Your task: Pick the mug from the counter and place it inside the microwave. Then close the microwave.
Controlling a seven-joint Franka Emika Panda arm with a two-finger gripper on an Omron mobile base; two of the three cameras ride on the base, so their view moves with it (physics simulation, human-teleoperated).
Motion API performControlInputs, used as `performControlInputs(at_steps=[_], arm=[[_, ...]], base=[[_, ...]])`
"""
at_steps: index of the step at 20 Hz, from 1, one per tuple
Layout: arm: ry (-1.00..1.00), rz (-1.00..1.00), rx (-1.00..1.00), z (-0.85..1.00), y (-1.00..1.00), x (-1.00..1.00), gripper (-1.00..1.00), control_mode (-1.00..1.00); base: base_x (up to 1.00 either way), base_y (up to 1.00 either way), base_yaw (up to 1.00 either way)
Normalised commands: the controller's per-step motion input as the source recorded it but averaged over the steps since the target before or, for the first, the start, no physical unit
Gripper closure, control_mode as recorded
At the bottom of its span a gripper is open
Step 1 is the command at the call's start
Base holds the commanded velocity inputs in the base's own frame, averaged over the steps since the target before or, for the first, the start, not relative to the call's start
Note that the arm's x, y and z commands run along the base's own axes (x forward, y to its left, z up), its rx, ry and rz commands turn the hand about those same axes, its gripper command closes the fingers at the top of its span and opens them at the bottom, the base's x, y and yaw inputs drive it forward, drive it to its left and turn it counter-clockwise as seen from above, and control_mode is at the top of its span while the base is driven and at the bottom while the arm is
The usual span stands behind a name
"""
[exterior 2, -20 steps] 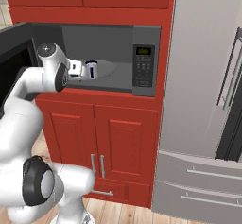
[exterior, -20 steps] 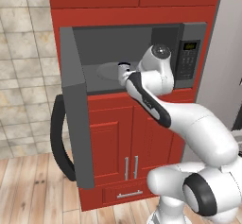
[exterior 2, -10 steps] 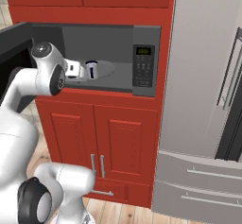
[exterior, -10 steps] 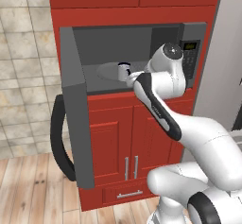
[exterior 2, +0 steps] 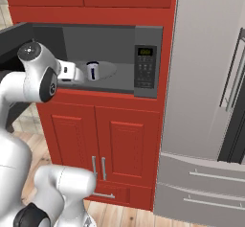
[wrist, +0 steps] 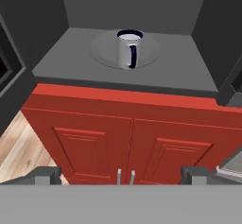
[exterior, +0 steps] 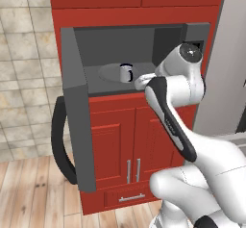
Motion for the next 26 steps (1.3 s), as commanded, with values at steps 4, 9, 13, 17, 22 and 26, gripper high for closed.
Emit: performControlInputs(at_steps=[4, 9, 13, 17, 22, 26], arm=[[-0.09, 0.0, 0.0, 0.16, -0.02, -0.56, -1.0, -1.0], [-0.03, 0.0, 0.0, 0.19, -0.01, -0.62, -1.0, -1.0], [0.0, 0.0, 0.0, 0.39, 0.0, -0.6, -1.0, -1.0], [0.01, 0.0, 0.0, 0.48, 0.0, -0.54, -1.0, -1.0], [0.0, 0.0, 0.0, 0.24, 0.0, -0.59, -1.0, -1.0], [0.0, 0.0, 0.0, 0.05, 0.0, -0.58, -1.0, -1.0]], base=[[0.0, 0.0, 0.0], [0.0, 0.0, 0.0], [0.0, 0.0, 0.0], [0.0, 0.0, 0.0], [0.0, 0.0, 0.0], [0.0, 0.0, 0.0]])
